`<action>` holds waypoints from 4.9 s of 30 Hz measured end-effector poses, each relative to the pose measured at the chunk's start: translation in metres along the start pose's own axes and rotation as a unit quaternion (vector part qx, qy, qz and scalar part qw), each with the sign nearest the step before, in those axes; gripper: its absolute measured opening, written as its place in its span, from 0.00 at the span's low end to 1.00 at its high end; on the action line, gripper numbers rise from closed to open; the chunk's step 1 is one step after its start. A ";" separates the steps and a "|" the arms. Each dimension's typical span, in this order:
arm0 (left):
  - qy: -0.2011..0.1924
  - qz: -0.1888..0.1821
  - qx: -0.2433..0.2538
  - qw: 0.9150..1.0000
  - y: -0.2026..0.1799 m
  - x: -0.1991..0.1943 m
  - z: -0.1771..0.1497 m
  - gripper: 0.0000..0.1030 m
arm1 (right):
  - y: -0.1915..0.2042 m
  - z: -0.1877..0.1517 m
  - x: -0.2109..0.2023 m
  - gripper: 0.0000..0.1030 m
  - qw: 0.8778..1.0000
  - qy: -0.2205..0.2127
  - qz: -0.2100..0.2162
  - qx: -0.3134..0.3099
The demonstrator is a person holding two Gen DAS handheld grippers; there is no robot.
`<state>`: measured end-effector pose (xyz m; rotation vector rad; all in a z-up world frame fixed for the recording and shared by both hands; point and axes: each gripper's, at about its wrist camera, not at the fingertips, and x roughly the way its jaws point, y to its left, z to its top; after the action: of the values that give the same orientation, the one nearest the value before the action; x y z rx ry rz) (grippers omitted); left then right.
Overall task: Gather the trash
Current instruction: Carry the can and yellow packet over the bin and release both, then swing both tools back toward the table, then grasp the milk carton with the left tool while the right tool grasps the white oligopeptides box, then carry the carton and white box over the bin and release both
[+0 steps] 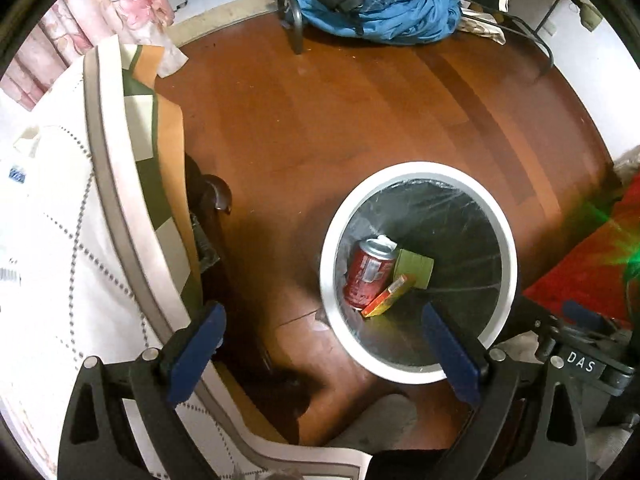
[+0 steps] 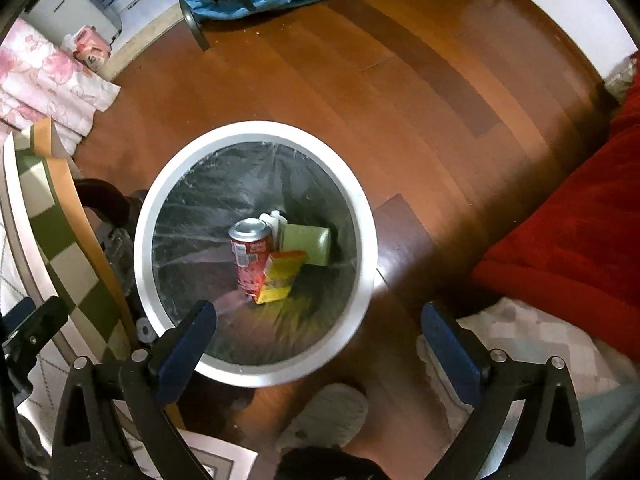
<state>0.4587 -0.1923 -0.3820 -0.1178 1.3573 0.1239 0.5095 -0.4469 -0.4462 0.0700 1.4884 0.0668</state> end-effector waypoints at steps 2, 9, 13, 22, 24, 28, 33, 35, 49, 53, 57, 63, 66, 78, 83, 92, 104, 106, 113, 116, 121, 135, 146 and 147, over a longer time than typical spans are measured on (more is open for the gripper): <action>-0.001 0.004 0.003 1.000 -0.001 -0.003 -0.004 0.97 | 0.001 -0.005 -0.006 1.00 1.000 -0.002 -0.005 -0.003; -0.018 0.004 0.008 1.000 -0.003 -0.028 -0.013 0.97 | 0.004 -0.023 -0.031 1.00 1.000 -0.011 -0.009 -0.008; -0.034 0.006 0.014 0.999 -0.005 -0.047 -0.019 0.97 | 0.006 -0.032 -0.055 1.00 1.000 -0.025 -0.011 -0.009; -0.074 -0.002 0.011 0.997 0.001 -0.104 -0.037 0.97 | 0.010 -0.058 -0.129 1.00 0.997 -0.079 -0.014 -0.011; -0.088 -0.005 0.008 0.996 0.004 -0.123 -0.042 0.97 | 0.012 -0.064 -0.151 1.00 0.995 -0.096 -0.014 -0.011; -0.119 -0.009 0.004 0.993 0.012 -0.158 -0.051 0.97 | 0.014 -0.076 -0.191 1.00 0.992 -0.126 -0.005 -0.005; -0.151 -0.017 -0.020 0.988 0.035 -0.201 -0.063 0.97 | 0.035 -0.091 -0.238 1.00 0.987 -0.159 0.024 -0.008; -0.166 -0.013 -0.040 0.985 0.059 -0.218 -0.068 0.97 | 0.053 -0.097 -0.250 1.00 0.985 -0.164 0.038 -0.018; -0.128 0.105 -0.239 0.957 0.320 -0.180 -0.101 0.97 | 0.322 -0.092 -0.196 1.00 0.973 -0.087 0.136 -0.167; -0.100 0.085 -0.280 0.951 0.373 -0.153 -0.094 0.97 | 0.398 -0.072 -0.150 1.00 0.972 -0.048 0.135 -0.184; -0.076 0.062 -0.281 0.955 0.408 -0.128 -0.074 0.97 | 0.443 -0.049 -0.109 0.84 0.975 -0.024 0.106 -0.196; -0.046 0.047 -0.254 0.965 0.418 -0.097 -0.044 0.97 | 0.468 -0.031 -0.080 0.74 0.975 0.002 0.083 -0.208; -0.028 0.053 -0.243 0.968 0.418 -0.082 -0.035 0.97 | 0.468 -0.031 -0.075 0.66 0.974 0.009 0.083 -0.212; -0.030 0.067 -0.248 0.966 0.426 -0.064 -0.038 0.87 | 0.464 -0.030 -0.075 0.41 0.970 -0.001 0.069 -0.234; -0.064 0.083 -0.239 0.965 0.414 -0.089 -0.051 0.87 | 0.457 -0.038 -0.089 0.39 0.966 -0.021 0.079 -0.244; -0.143 0.099 -0.227 0.958 0.380 -0.165 -0.076 0.87 | 0.435 -0.063 -0.147 0.38 0.958 -0.071 0.128 -0.246; -0.219 0.070 -0.166 0.959 0.283 -0.246 -0.096 0.87 | 0.337 -0.095 -0.235 0.37 0.949 -0.145 0.183 -0.214; -0.226 0.057 -0.156 0.960 0.263 -0.252 -0.096 0.87 | 0.307 -0.095 -0.246 0.37 0.950 -0.155 0.184 -0.200; -0.221 -0.006 -0.102 0.970 0.175 -0.241 -0.077 0.87 | 0.194 -0.081 -0.254 0.37 0.962 -0.163 0.157 -0.153; -0.196 -0.035 -0.082 0.977 0.137 -0.217 -0.063 0.87 | 0.137 -0.068 -0.234 0.37 0.972 -0.147 0.136 -0.121; -0.123 -0.081 -0.054 0.988 0.080 -0.154 -0.030 0.87 | 0.062 -0.043 -0.173 0.37 0.986 -0.093 0.124 -0.069; 0.036 -0.131 -0.033 0.990 -0.009 -0.016 0.031 0.92 | 0.006 0.016 -0.025 0.39 0.994 0.019 0.106 -0.034; 0.027 -0.043 -0.022 0.998 0.005 -0.008 0.011 0.99 | -0.003 0.011 0.000 0.93 0.998 0.030 0.049 -0.028; 0.026 -0.034 -0.018 0.999 0.005 -0.007 0.007 0.99 | -0.001 0.009 0.000 0.93 0.998 0.031 0.042 -0.028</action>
<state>0.4635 -0.1861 -0.3736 -0.1990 1.4008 0.0893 0.5186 -0.4481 -0.4456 0.0859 1.5434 0.1804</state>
